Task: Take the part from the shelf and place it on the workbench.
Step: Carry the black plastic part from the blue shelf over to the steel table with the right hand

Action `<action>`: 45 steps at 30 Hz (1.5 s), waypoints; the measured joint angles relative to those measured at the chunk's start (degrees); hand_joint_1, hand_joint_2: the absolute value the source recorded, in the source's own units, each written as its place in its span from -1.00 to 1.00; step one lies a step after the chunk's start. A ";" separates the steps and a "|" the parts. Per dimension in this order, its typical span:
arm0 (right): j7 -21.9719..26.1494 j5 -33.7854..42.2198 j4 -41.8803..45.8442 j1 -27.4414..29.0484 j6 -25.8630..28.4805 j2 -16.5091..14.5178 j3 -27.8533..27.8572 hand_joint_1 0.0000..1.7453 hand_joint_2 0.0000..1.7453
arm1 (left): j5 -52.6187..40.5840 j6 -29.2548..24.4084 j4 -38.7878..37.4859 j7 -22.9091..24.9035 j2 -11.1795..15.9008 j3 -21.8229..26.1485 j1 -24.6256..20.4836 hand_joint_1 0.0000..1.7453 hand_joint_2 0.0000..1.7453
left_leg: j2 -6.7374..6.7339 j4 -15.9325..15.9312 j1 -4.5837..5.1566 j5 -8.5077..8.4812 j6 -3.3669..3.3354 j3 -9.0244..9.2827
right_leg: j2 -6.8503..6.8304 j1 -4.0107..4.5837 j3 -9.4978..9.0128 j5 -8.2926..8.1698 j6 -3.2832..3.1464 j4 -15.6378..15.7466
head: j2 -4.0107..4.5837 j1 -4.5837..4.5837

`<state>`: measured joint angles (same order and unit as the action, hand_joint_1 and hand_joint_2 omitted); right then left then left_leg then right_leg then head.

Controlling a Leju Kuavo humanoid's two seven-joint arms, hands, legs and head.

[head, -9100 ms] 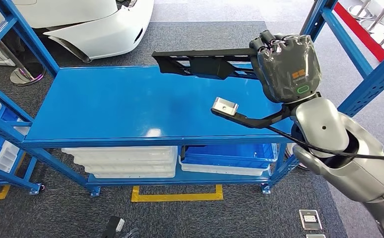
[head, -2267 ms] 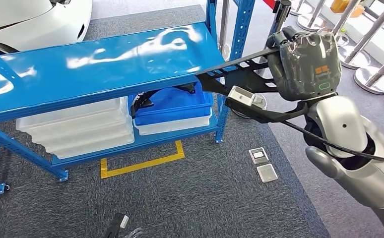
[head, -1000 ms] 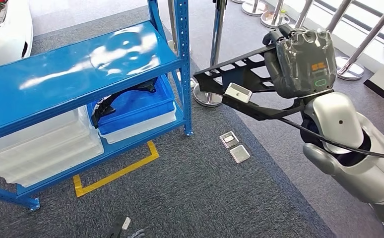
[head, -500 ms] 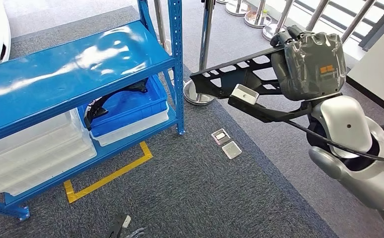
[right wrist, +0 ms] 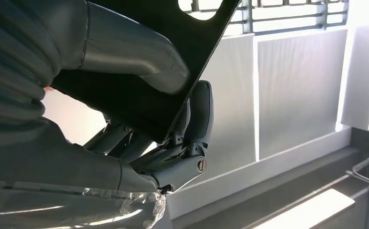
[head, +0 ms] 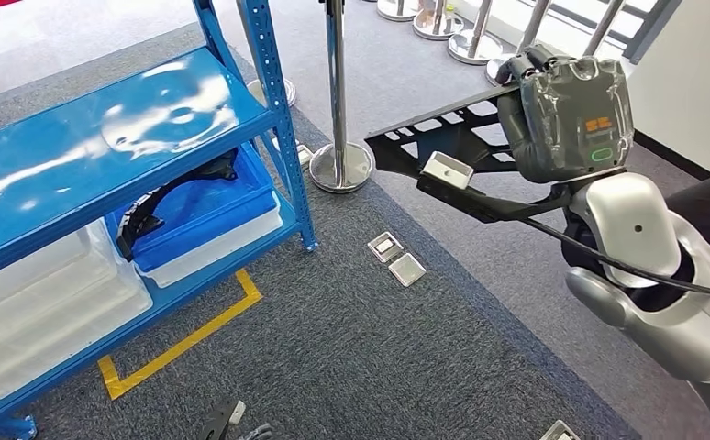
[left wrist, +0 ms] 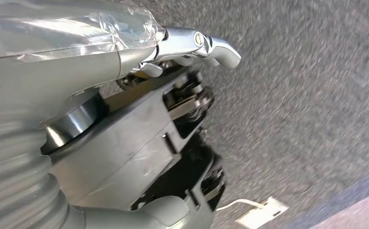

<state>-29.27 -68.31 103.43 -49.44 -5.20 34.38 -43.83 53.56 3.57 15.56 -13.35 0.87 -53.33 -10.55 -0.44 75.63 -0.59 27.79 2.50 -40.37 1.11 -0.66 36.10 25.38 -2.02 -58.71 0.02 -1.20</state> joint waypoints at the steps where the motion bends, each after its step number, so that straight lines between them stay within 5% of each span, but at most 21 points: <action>1: -0.31 0.16 0.00 0.01 -0.25 0.00 0.03 1.00 1.00 | -0.28 0.33 0.00 0.17 0.01 -0.02 -0.02 -1.00 1.00 | 0.07 -1.97 -0.02 -1.65 -0.10 0.86 | 0.48 0.00 -0.03 0.00 0.01 -0.08 | 0.00 0.23; 3: -0.56 0.36 0.00 -0.01 -0.50 0.00 0.11 1.00 1.00 | -0.55 0.60 0.00 0.28 0.05 -0.04 -0.05 -1.00 1.00 | 1.15 -9.67 -0.10 -5.81 -0.50 4.25 | 1.38 0.05 -0.01 0.03 0.12 -0.23 | 0.00 0.69; 5: -0.66 0.46 0.00 -0.05 -0.64 -0.01 0.15 1.00 1.00 | -0.62 0.70 0.00 0.31 0.13 -0.05 -0.08 -1.00 1.00 | 2.32 -15.14 -0.14 -7.66 -0.90 6.36 | 2.23 0.08 0.34 -0.09 0.54 -0.43 | 0.00 0.90; 8: -0.73 0.55 0.00 -0.02 -0.79 0.12 0.27 1.00 1.00 | -0.73 1.03 0.00 0.38 0.15 -0.09 -0.20 -1.00 1.00 | 1.89 -16.52 -0.16 -7.94 -1.56 6.58 | 3.06 -0.15 0.85 -0.44 1.68 -0.28 | 0.00 0.88; 10: -0.75 0.56 0.01 -0.02 -0.82 0.39 0.52 1.00 1.00 | -0.79 1.16 0.00 0.38 0.17 -0.10 -0.38 -1.00 1.00 | 1.22 -17.31 -0.36 -8.45 -2.30 6.80 | 1.92 -0.10 1.69 0.94 2.31 -2.13 | 0.00 0.46; 13: -0.77 0.57 0.01 0.15 -0.84 0.61 0.90 1.00 1.00 | -0.91 1.22 0.00 0.38 0.20 -0.13 -0.39 -1.00 1.00 | 0.15 -17.64 -0.23 -8.68 -2.79 6.88 | -0.31 -0.25 6.26 6.07 3.08 -12.36 | 0.00 -0.83; 15: -0.77 0.57 0.00 0.38 -0.87 0.65 0.97 1.00 1.00 | -1.01 1.23 0.00 0.39 0.22 -0.15 -0.38 -1.00 1.00 | -0.59 -17.47 -0.15 -8.55 -2.82 6.87 | -0.65 -0.54 7.94 6.77 3.44 -16.19 | 0.00 -1.39; 18: -0.77 0.57 0.00 0.40 -0.88 0.73 1.16 1.00 1.00 | -1.14 1.22 0.00 0.39 0.23 -0.16 -0.48 -1.00 1.00 | -1.46 -16.96 -0.19 -8.01 -2.42 6.96 | -1.88 -0.68 3.22 2.07 3.51 -7.23 | 0.00 -2.25; 20: -0.79 0.57 0.01 0.35 -0.88 0.79 1.28 1.00 1.00 | -1.25 1.23 0.00 0.47 0.23 -0.19 -0.52 -1.00 1.00 | -1.86 -16.55 0.00 -7.66 -1.88 6.91 | -2.77 -0.31 0.44 0.40 2.96 -1.46 | 0.00 -2.89; 25: -0.89 0.56 0.02 0.34 -0.88 0.83 1.52 1.00 1.00 | -1.77 1.50 0.00 0.80 0.24 -0.45 -0.69 -1.00 1.00 | -1.77 -14.92 0.00 -6.04 -0.49 6.50 | -1.73 -0.19 0.14 0.08 1.18 0.03 | 0.00 -2.41; 28: -0.89 0.55 0.02 0.38 -0.88 0.81 1.59 1.00 1.00 | -1.80 1.51 0.00 0.82 0.24 -0.52 -0.74 -1.00 1.00 | -0.20 -4.80 -0.14 -0.67 -0.05 2.20 | -1.01 -0.23 0.03 0.02 0.40 0.20 | 0.00 -1.37; 30: -0.88 0.55 0.02 0.49 -0.89 0.81 1.58 1.00 1.00 | -1.80 1.51 0.00 0.82 0.24 -0.66 -0.71 -1.00 1.00 | 0.01 0.35 -0.16 0.58 0.09 -0.30 | -0.23 -0.18 0.03 0.06 0.32 0.09 | 0.00 -0.75; 32: -0.88 0.56 0.02 0.51 -0.92 0.81 1.58 1.00 1.00 | -1.80 1.51 0.00 0.82 0.25 -0.84 -0.73 -1.00 1.00 | 0.09 -2.72 -0.30 -2.35 0.10 0.84 | 0.73 -0.23 0.02 0.13 0.39 -0.10 | 0.00 -0.26; 35: -0.89 0.56 0.03 0.46 -0.95 0.81 1.58 1.00 1.00 | -1.79 1.51 0.00 0.82 0.30 -1.07 -0.76 -1.00 1.00 | 2.01 -12.96 -0.78 -7.34 -0.15 4.98 | 2.11 -0.13 0.46 0.34 0.93 -0.78 | 0.00 0.47; 39: -0.90 0.51 0.04 0.43 -1.22 0.83 1.60 1.00 1.00 | -1.74 1.51 0.00 0.76 0.31 -1.30 -0.79 -1.00 1.00 | 2.13 -15.43 -0.62 -7.68 -1.29 5.62 | 2.90 -0.39 1.26 0.27 2.25 -1.22 | 0.00 0.18; 41: -0.93 0.32 0.04 0.38 -1.64 0.83 1.71 1.00 1.00 | -1.73 1.50 0.00 0.61 0.32 -1.30 -0.82 -1.00 1.00 | 1.47 -15.94 -0.69 -8.00 -2.00 5.83 | 1.37 -0.41 2.51 2.14 2.71 -4.10 | 0.00 -0.42; 43: -0.94 0.08 0.04 0.43 -2.03 0.80 1.85 1.00 1.00 | -1.73 1.51 -0.01 0.52 0.33 -1.32 -0.69 -1.00 1.00 | 0.84 -16.08 -0.56 -8.05 -2.38 5.90 | -0.24 -0.37 5.67 5.55 2.97 -11.02 | 0.00 -1.42; 45: -0.89 -0.07 0.04 0.69 -2.28 0.75 1.91 1.00 1.00 | -1.67 1.55 -0.02 0.51 0.33 -1.33 -0.49 -1.00 1.00 | 0.18 -16.02 -0.38 -7.96 -2.49 5.92 | -0.62 -0.38 8.29 7.14 3.06 -16.50 | 0.00 -2.15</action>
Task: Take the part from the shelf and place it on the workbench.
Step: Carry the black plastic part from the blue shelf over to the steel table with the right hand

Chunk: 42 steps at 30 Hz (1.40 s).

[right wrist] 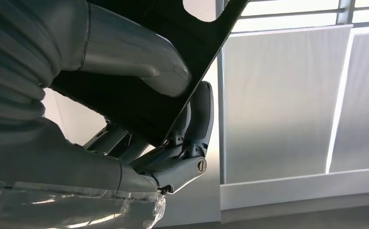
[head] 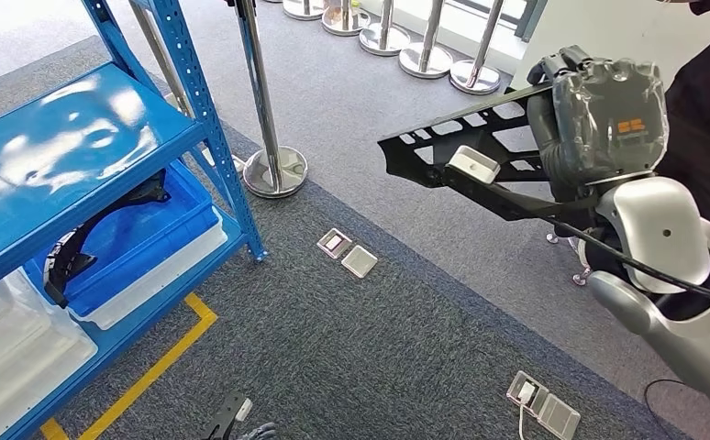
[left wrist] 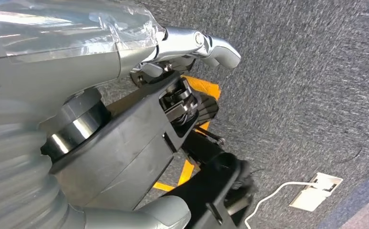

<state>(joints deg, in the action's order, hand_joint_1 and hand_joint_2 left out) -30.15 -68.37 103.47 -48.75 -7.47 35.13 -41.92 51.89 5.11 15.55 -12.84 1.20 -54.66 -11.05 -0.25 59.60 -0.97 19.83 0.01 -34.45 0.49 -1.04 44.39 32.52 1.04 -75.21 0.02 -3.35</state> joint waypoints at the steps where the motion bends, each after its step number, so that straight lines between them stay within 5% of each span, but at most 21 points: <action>1: 0.07 -0.03 0.00 0.09 -0.07 -0.03 0.01 1.00 1.00 | 0.05 0.02 -0.01 -0.02 0.00 0.00 0.06 -1.00 1.00 | -0.30 0.04 0.06 0.06 -0.02 0.03 | -0.10 0.01 -0.03 -0.68 -0.05 0.05 | 0.00 -0.33; 4: 0.32 -0.10 0.00 0.11 -0.18 -0.19 0.10 1.00 1.00 | 0.27 0.11 -0.01 -0.26 0.00 0.01 0.07 -1.00 1.00 | -0.97 0.14 0.27 0.44 0.22 0.38 | -1.24 0.37 -5.27 -5.65 -0.69 10.24 | 0.00 -1.20; 6: 0.48 -0.23 0.00 0.02 -0.19 -0.39 0.16 1.00 1.00 | 0.36 0.18 -0.01 -0.44 0.00 0.02 0.11 -1.00 1.00 | -1.31 0.15 0.47 0.59 0.62 0.48 | -1.98 0.89 -7.57 -6.72 -1.27 14.96 | 0.00 -1.56; 10: 0.69 -0.49 0.00 -0.06 -0.19 -0.81 0.19 1.00 1.00 | 0.39 0.40 -0.01 -0.50 0.00 0.00 0.23 -1.00 1.00 | -1.58 0.77 0.54 1.46 1.71 0.50 | -1.17 0.87 -7.78 -6.82 -2.40 15.98 | 0.00 -1.12; 14: 0.77 -0.54 0.00 0.00 -0.19 -1.39 0.24 1.00 1.00 | 0.39 0.48 -0.03 -0.52 0.00 0.00 0.51 -1.00 1.00 | -0.24 13.09 0.41 7.96 2.37 -4.89 | -0.24 0.76 -8.03 -6.97 -3.44 16.37 | 0.00 0.32; 16: 0.80 -0.54 0.00 0.10 -0.19 -1.66 0.24 1.00 1.00 | 0.40 0.48 -0.03 -0.53 0.00 0.00 0.68 -1.00 1.00 | -0.16 16.34 0.39 8.09 2.47 -6.61 | 0.56 0.80 -8.08 -6.95 -3.46 16.31 | 0.00 0.86; 19: 0.82 -0.60 0.00 0.12 -0.24 -1.97 0.24 1.00 1.00 | 0.40 0.49 -0.03 -0.63 0.03 0.00 0.73 -1.00 1.00 | 0.83 7.19 0.22 2.22 2.19 -2.78 | 1.87 0.81 -8.19 -6.85 -3.30 16.08 | 0.00 1.66; 21: 0.85 -0.67 0.01 0.09 -0.41 -2.11 0.24 1.00 1.00 | 0.39 0.52 -0.04 -0.71 0.07 0.00 0.82 -1.00 1.00 | 2.07 1.49 0.07 0.18 1.85 -0.56 | 2.69 0.85 -7.90 -6.82 -2.94 15.79 | 0.00 1.91; 24: 0.85 -0.73 0.02 0.12 -0.72 -2.23 0.26 1.00 1.00 | 0.36 0.65 -0.07 -0.75 0.09 -0.02 0.98 -1.00 1.00 | 1.81 0.02 0.19 -0.10 1.10 -0.13 | 3.55 0.57 -7.43 -7.02 -1.95 15.79 | 0.00 1.77; 26: 0.85 -0.73 0.02 0.03 -0.86 -2.20 0.36 1.00 1.00 | 0.36 0.71 -0.07 -0.76 0.13 0.00 0.93 -1.00 1.00 | 1.13 -0.71 0.11 -0.50 0.37 0.22 | 2.56 0.53 -6.67 -5.72 -1.37 13.99 | 0.00 1.46; 29: 0.84 -0.69 0.03 -0.04 -0.98 -2.17 0.50 1.00 1.00 | 0.35 0.75 -0.07 -0.76 0.17 0.01 1.00 -1.00 1.00 | 0.10 -1.08 0.19 -0.67 -0.11 0.42 | 0.32 0.38 -2.06 -0.87 -0.80 3.99 | 0.00 0.15; 31: 0.84 -0.67 0.04 0.13 -1.05 -2.17 0.50 1.00 1.00 | 0.36 0.76 -0.07 -0.76 0.19 0.00 1.09 -1.00 1.00 | -0.57 -1.03 0.28 -0.59 -0.13 0.45 | -0.05 0.16 -0.08 -0.14 -0.60 0.01 | 0.00 -0.54; 32: 0.84 -0.67 0.04 0.16 -1.07 -2.17 0.50 1.00 1.00 | 0.37 0.76 -0.07 -0.76 0.19 0.00 1.09 -1.00 1.00 | -0.87 -1.00 0.29 -0.50 -0.09 0.52 | -0.20 0.09 -0.72 -1.34 -0.58 1.30 | 0.00 -0.85; 34: 0.84 -0.67 0.04 0.13 -1.07 -2.17 0.51 1.00 1.00 | 0.36 0.76 -0.07 -0.76 0.19 0.00 1.06 -1.00 1.00 | -1.35 -0.91 0.30 -0.19 0.17 0.79 | -1.17 0.12 -4.67 -5.05 -0.71 8.98 | 0.00 -1.48; 36: 0.84 -0.63 0.05 0.03 -1.09 -2.19 0.53 1.00 1.00 | 0.33 0.76 -0.07 -0.76 0.19 0.01 1.05 -1.00 1.00 | -1.69 -0.73 0.51 0.05 0.63 0.89 | -2.30 0.58 -7.65 -6.88 -1.14 15.05 | 0.00 -2.05; 40: 0.77 -0.44 0.13 -0.12 -1.20 -2.20 0.55 1.00 1.00 | 0.11 0.82 -0.07 -0.76 0.19 0.00 1.08 -1.00 1.00 | -2.18 -0.35 0.64 0.69 1.70 0.92 | -1.52 0.81 -8.03 -7.09 -2.23 16.48 | 0.00 -1.47; 42: 0.72 -0.33 0.22 -0.28 -1.25 -2.20 0.55 1.00 1.00 | 0.04 0.85 -0.07 -0.75 0.20 0.00 1.08 -1.00 1.00 | -1.34 3.19 0.51 3.19 2.12 -0.33 | -1.01 0.61 -8.24 -7.32 -3.00 16.89 | 0.00 -0.80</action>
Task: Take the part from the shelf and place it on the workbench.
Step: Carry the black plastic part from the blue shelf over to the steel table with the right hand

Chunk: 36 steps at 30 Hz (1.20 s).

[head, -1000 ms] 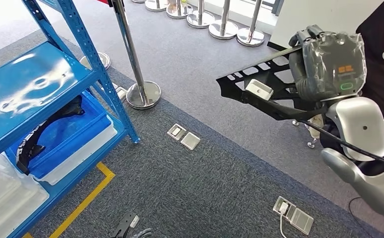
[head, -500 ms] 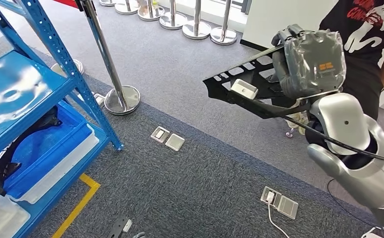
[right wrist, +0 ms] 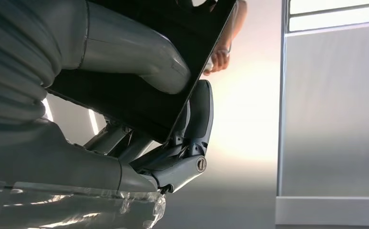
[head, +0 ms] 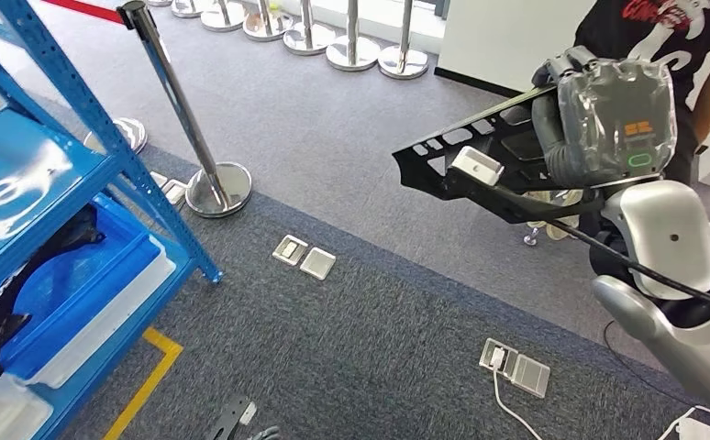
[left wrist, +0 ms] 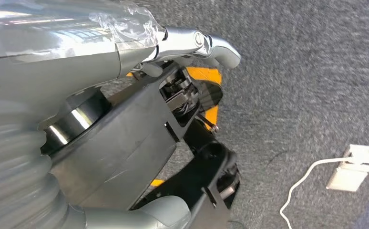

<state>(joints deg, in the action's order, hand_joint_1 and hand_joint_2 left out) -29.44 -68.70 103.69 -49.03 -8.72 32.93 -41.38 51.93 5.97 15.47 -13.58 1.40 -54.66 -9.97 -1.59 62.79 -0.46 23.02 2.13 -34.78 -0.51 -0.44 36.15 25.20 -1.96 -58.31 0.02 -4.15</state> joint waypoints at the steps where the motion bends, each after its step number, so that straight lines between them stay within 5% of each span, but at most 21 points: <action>1: -0.02 0.05 0.02 -0.05 -0.02 -0.01 0.00 1.00 1.00 | 0.00 0.00 0.00 0.01 0.00 -0.01 0.05 -1.00 1.00 | 0.56 3.50 -0.07 1.92 0.09 -1.43 | 0.26 0.05 -0.02 0.00 -0.25 0.01 | 0.00 0.39; 3: -0.03 0.20 0.02 -0.06 -0.03 -0.02 -0.01 1.00 1.00 | 0.01 0.00 0.00 0.09 -0.02 -0.02 0.18 -1.00 1.00 | 1.06 10.83 -0.09 4.90 0.22 -4.84 | 0.95 0.16 0.00 0.07 -0.55 -0.10 | 0.00 1.09; 4: -0.03 0.29 0.02 -0.06 -0.01 -0.02 -0.01 1.00 1.00 | 0.02 0.00 0.00 0.14 -0.02 -0.02 0.23 -1.00 1.00 | 1.13 12.62 -0.11 5.06 0.26 -5.75 | 1.35 0.19 0.01 0.09 -0.61 -0.19 | 0.00 1.34; 6: -0.03 0.44 0.02 -0.08 0.06 -0.03 -0.02 1.00 1.00 | 0.05 -0.01 0.00 0.21 -0.01 -0.02 0.26 -1.00 1.00 | 1.30 9.50 -0.20 2.11 0.18 -4.51 | 2.29 0.18 0.00 0.17 -0.58 -0.46 | 0.00 1.84; 9: -0.05 0.61 0.01 -0.22 0.13 -0.09 -0.02 1.00 1.00 | 0.10 -0.05 0.00 0.22 0.00 -0.02 0.24 -1.00 1.00 | 3.14 -0.94 -0.54 -2.71 -0.15 -0.20 | 3.61 0.26 0.29 0.37 -0.12 -1.08 | 0.00 2.57; 12: -0.07 0.72 -0.02 -0.38 0.22 -0.15 -0.02 1.00 1.00 | 0.13 -0.08 0.00 0.27 -0.01 -0.02 0.20 -1.00 1.00 | 3.48 -2.95 -0.36 -3.01 -0.75 0.37 | 4.54 0.07 0.80 0.12 0.87 -1.10 | 0.00 2.47; 14: -0.09 0.75 -0.03 -0.48 0.27 -0.10 -0.02 1.00 1.00 | 0.13 -0.08 0.00 0.27 -0.02 -0.02 0.09 -1.00 1.00 | 2.82 -3.56 -0.34 -3.40 -1.48 0.59 | 3.90 -0.12 1.22 0.85 1.53 -2.04 | 0.00 2.28; 18: -0.13 0.79 -0.04 -0.65 0.42 -0.05 -0.04 1.00 1.00 | 0.08 -0.05 0.00 0.28 -0.02 -0.02 0.10 -1.00 1.00 | 1.44 -4.04 -0.26 -3.70 -2.12 0.73 | 1.21 -0.34 6.83 6.82 2.38 -14.24 | 0.00 0.59; 20: -0.14 0.79 -0.04 -0.53 0.44 -0.05 -0.06 1.00 1.00 | 0.03 -0.03 0.00 0.34 -0.02 -0.02 0.12 -1.00 1.00 | 0.76 -4.01 -0.13 -3.59 -2.15 0.77 | 0.90 -0.49 7.86 6.67 2.48 -16.45 | 0.00 -0.04; 23: -0.19 0.81 -0.04 -0.58 0.47 -0.04 -0.07 1.00 1.00 | 0.02 0.01 0.00 0.44 -0.02 -0.02 0.04 -1.00 1.00 | 0.00 -3.98 -0.01 -3.25 -1.86 1.14 | -0.42 -0.27 2.50 1.64 2.08 -6.05 | 0.00 -0.79; 25: -0.26 0.81 -0.04 -0.67 0.49 -0.04 -0.07 1.00 1.00 | 0.02 0.03 0.00 0.47 -0.02 -0.02 0.05 -1.00 1.00 | -0.33 -3.91 0.16 -3.09 -1.43 1.20 | -1.26 0.27 0.22 0.41 1.51 -1.20 | 0.00 -1.02; 28: -0.36 0.80 -0.04 -0.73 0.50 -0.04 -0.07 1.00 1.00 | 0.02 0.07 0.00 0.55 -0.03 -0.02 0.09 -1.00 1.00 | -0.80 -3.85 0.19 -2.81 -0.57 1.28 | -0.56 0.54 0.14 0.40 0.58 -0.37 | 0.00 -0.62; 30: -0.37 0.80 -0.04 -0.87 0.51 -0.05 -0.07 1.00 1.00 | 0.03 0.09 0.00 0.56 -0.04 -0.02 0.06 -1.00 1.00 | -0.13 -1.51 0.12 -0.97 -0.14 0.55 | -0.11 0.31 -0.16 0.13 -0.19 0.18 | 0.00 -0.14; 34: -0.35 0.81 -0.04 -0.93 0.51 -0.10 -0.12 1.00 1.00 | 0.05 0.09 0.00 0.56 -0.03 -0.02 0.29 -1.00 1.00 | 1.16 12.05 0.01 5.04 0.15 -5.68 | 1.12 0.33 -0.30 0.15 -0.95 0.18 | 0.00 1.31; 36: -0.37 0.83 -0.04 -0.92 0.50 -0.10 -0.15 1.00 1.00 | 0.08 0.09 0.00 0.56 -0.03 -0.03 0.33 -1.00 1.00 | 1.22 11.39 -0.09 3.09 0.15 -5.74 | 2.04 0.33 -0.31 0.27 -0.97 -0.10 | 0.00 1.83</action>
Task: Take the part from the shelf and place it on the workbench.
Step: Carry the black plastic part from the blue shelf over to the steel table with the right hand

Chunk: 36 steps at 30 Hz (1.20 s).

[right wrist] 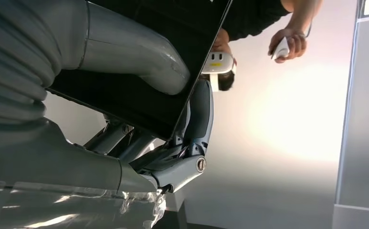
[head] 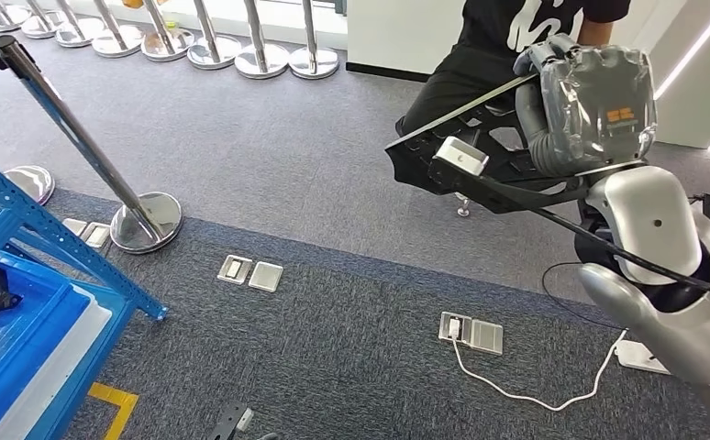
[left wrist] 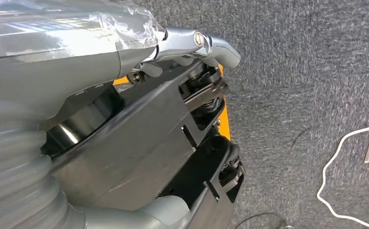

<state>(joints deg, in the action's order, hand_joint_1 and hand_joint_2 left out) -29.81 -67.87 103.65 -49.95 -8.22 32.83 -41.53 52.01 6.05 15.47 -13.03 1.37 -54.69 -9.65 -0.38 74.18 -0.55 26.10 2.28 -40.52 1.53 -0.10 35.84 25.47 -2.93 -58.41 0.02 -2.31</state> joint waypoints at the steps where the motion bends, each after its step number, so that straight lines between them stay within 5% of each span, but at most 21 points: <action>1: -0.02 0.02 0.00 -0.01 0.00 0.00 -0.01 1.00 1.00 | 0.01 0.00 0.00 0.00 0.01 0.00 -0.01 -1.00 1.00 | 0.26 -3.44 -0.10 -2.25 -0.06 1.44 | 0.46 -0.03 -0.01 0.12 0.08 -0.21 | 0.00 0.27; 4: -0.14 0.07 0.00 -0.02 -0.01 -0.02 -0.02 1.00 1.00 | 0.04 0.01 0.00 0.01 0.01 0.01 0.00 -1.00 1.00 | 2.22 -13.06 -0.37 -6.21 -0.38 5.28 | 1.75 0.00 0.41 0.48 0.69 -1.00 | 0.00 0.85; 8: -0.31 0.10 0.00 -0.01 -0.02 0.05 -0.02 1.00 1.00 | 0.11 0.05 0.00 0.07 0.01 0.00 -0.10 -1.00 1.00 | 1.68 -14.79 -0.23 -6.66 -1.52 5.84 | 2.35 -0.34 1.05 0.68 2.01 -1.42 | 0.00 0.80; 10: -0.36 0.12 0.00 -0.13 -0.01 0.13 -0.01 1.00 1.00 | 0.15 0.09 0.00 0.07 0.00 0.01 -0.18 -1.00 1.00 | 0.96 -15.52 -0.35 -7.04 -2.12 6.20 | 0.88 -0.39 2.66 2.94 2.61 -5.11 | 0.00 0.21; 12: -0.38 0.13 0.00 -0.11 0.00 0.15 -0.03 1.00 1.00 | 0.17 0.15 0.00 0.09 0.01 0.01 -0.13 -1.00 1.00 | 0.31 -15.65 -0.18 -7.09 -2.32 6.28 | -0.60 -0.54 6.04 6.26 3.07 -12.29 | 0.00 -0.72; 14: -0.38 0.15 -0.01 0.07 0.00 0.15 -0.04 1.00 1.00 | 0.21 0.17 0.00 0.11 0.01 0.01 -0.07 -1.00 1.00 | -0.36 -15.61 -0.04 -6.99 -2.36 6.31 | -1.06 -0.79 8.20 7.13 3.29 -16.52 | 0.00 -1.30; 15: -0.38 0.15 -0.02 0.12 0.00 0.15 -0.04 1.00 1.00 | 0.23 0.17 0.00 0.13 0.01 0.01 -0.09 -1.00 1.00 | -0.66 -15.58 0.00 -6.91 -2.33 6.37 | -1.21 -0.87 7.71 5.99 3.31 -15.44 | 0.00 -1.56; 17: -0.38 0.17 -0.02 0.10 0.00 0.15 -0.04 1.00 1.00 | 0.25 0.19 0.00 0.13 0.01 0.01 -0.14 -1.00 1.00 | -1.13 -15.53 0.02 -6.63 -2.10 6.65 | -2.11 -0.86 3.95 2.20 3.16 -7.82 | 0.00 -2.01; 19: -0.38 0.18 -0.02 0.06 0.00 0.14 -0.04 1.00 1.00 | 0.25 0.20 0.00 0.13 0.01 0.01 -0.16 -1.00 1.00 | -1.37 -15.54 0.07 -6.40 -1.86 6.87 | -3.40 -0.64 0.80 0.32 2.95 -1.76 | 0.00 -2.33; 22: -0.39 0.18 -0.02 0.04 0.00 0.14 -0.04 1.00 1.00 | 0.25 0.20 0.00 0.13 0.01 0.01 -0.16 -1.00 1.00 | -1.45 -15.54 0.20 -6.35 -1.72 6.88 | -3.91 -0.31 0.26 0.54 2.82 -0.80 | 0.00 -2.38; 25: -0.46 0.18 -0.02 -0.01 0.00 0.13 -0.04 1.00 1.00 | 0.26 0.22 0.00 0.13 0.01 0.01 -0.17 -1.00 1.00 | -1.51 -15.12 0.29 -6.00 -1.04 6.81 | -2.93 -0.06 0.36 0.18 1.96 -0.31 | 0.00 -1.98; 28: -0.53 0.16 -0.02 -0.19 0.00 0.11 -0.05 1.00 1.00 | 0.27 0.24 0.00 0.13 0.01 0.01 -0.11 -1.00 1.00 | -0.52 -8.28 0.09 -1.60 0.06 4.22 | -1.68 -0.18 0.07 -0.18 0.27 0.37 | 0.00 -0.73; 30: -0.54 0.18 -0.02 -0.15 -0.02 0.06 -0.11 1.00 1.00 | 0.27 0.24 0.00 0.13 0.01 0.00 0.00 -1.00 1.00 | -0.09 -0.50 0.09 1.63 0.17 0.49 | -1.02 -0.03 0.08 -0.09 -0.05 0.24 | 0.00 0.05; 31: -0.55 0.21 -0.02 -0.12 -0.04 0.03 -0.14 1.00 1.00 | 0.27 0.24 0.00 0.13 0.01 -0.01 0.03 -1.00 1.00 | -0.05 1.48 0.08 1.85 0.18 -0.56 | -0.60 0.02 0.09 -0.05 -0.10 0.14 | 0.00 0.36; 33: -0.64 0.29 -0.02 -0.11 -0.10 0.01 -0.15 1.00 1.00 | 0.27 0.24 0.00 0.13 0.01 -0.01 0.01 -1.00 1.00 | 0.07 -1.31 0.04 -0.98 0.05 0.49 | 0.32 0.04 0.08 0.06 -0.10 -0.15 | 0.00 0.86; 36: -0.73 0.43 -0.03 -0.17 -0.17 -0.02 -0.16 1.00 1.00 | 0.28 0.25 0.00 0.13 0.05 0.00 -0.01 -1.00 1.00 | 1.82 -11.94 -0.19 -5.94 -0.33 5.01 | 1.63 0.12 0.41 0.38 0.34 -0.85 | 0.00 1.53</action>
<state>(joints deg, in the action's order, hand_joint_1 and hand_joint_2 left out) -30.53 -67.45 103.62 -50.12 -8.39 32.81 -41.69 52.29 6.31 15.47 -12.90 1.42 -54.69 -9.66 1.45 62.24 -0.74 20.16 1.95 -35.51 3.15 0.01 36.25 25.85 -2.58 -59.26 0.02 -0.78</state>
